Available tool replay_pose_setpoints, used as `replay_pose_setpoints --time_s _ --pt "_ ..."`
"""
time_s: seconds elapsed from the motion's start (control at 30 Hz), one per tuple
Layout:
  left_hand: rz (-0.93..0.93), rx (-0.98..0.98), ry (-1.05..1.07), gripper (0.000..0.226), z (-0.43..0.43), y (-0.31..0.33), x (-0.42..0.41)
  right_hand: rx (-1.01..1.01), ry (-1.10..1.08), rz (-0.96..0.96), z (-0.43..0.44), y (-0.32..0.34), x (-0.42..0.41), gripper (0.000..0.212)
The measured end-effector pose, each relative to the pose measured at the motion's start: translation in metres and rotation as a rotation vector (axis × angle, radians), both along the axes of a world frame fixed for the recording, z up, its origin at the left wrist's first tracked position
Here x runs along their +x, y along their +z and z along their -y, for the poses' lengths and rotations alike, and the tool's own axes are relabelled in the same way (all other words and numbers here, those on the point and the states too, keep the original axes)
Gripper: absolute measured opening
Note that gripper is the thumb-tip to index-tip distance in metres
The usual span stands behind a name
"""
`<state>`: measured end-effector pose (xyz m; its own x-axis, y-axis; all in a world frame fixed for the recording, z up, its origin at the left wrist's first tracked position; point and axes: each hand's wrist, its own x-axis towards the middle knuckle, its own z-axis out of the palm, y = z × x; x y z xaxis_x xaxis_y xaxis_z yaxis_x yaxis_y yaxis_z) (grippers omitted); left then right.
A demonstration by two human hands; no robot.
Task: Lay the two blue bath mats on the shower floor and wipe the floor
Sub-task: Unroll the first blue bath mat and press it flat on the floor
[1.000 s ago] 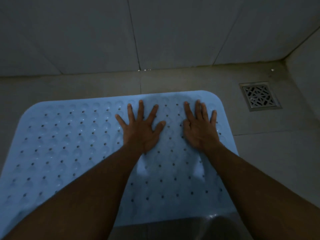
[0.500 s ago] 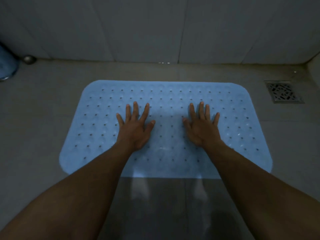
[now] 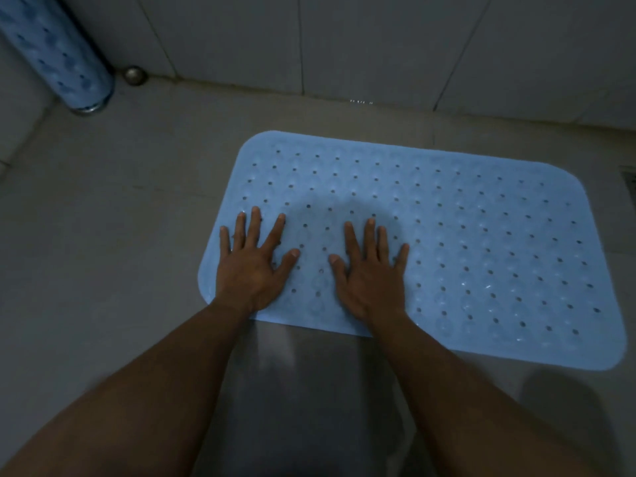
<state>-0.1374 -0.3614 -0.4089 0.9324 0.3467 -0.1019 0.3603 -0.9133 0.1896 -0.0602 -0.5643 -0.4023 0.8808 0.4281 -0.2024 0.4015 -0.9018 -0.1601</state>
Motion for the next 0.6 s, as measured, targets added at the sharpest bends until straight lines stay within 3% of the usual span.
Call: replay_pose_setpoints --time_s 0.6 --pt "0.016 0.019 0.045 0.077 0.0012 0.0045 0.005 -0.012 -0.018 0.025 -0.0007 0.0021 0.002 0.059"
